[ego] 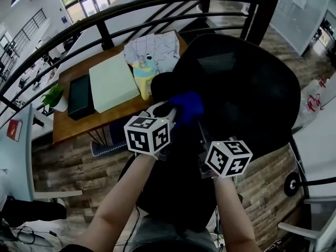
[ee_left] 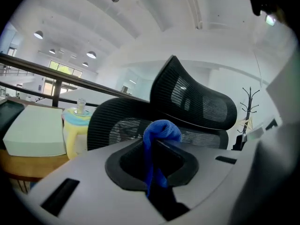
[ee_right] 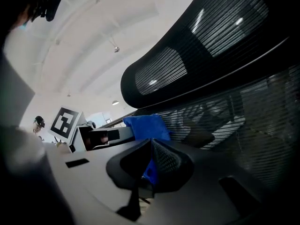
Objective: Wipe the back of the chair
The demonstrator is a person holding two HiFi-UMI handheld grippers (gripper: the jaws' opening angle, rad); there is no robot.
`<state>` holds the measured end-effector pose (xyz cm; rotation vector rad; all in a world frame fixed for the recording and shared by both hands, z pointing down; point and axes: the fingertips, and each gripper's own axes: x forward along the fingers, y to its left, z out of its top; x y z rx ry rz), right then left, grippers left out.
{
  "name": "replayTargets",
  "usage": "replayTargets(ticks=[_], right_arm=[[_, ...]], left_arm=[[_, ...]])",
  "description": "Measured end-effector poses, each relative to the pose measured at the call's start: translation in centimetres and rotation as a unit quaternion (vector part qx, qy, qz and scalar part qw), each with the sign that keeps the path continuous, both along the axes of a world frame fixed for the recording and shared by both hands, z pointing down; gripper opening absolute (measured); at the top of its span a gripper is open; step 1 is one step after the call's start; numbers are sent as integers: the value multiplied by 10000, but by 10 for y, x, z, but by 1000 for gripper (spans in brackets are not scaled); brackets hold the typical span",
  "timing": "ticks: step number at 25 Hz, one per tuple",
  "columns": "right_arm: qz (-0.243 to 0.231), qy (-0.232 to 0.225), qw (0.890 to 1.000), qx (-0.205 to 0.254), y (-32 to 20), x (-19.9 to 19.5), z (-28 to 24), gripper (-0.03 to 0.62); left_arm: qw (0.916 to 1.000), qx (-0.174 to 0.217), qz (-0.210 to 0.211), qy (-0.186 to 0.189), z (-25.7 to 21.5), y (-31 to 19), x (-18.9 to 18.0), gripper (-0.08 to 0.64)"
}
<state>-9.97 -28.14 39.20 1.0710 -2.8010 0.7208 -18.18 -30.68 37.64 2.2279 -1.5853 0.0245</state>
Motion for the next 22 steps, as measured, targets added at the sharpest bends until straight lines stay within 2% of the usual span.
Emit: replayTargets(ticks=[6, 13, 19, 22], right_arm=[[-253, 56, 9997, -14, 3, -27, 1, 29], [-322, 81, 9994, -7, 8, -32, 0, 29], [-203, 138, 9997, -63, 16, -17, 4, 29], [-52, 146, 9998, -106, 22, 0, 5, 29]], left_arm=[[9989, -74, -449, 75, 0, 4, -40, 60], [9971, -30, -758, 3, -5, 14, -64, 60], [9971, 150, -743, 116, -18, 28, -61, 60], [9984, 206, -510, 130, -23, 35, -45, 60]])
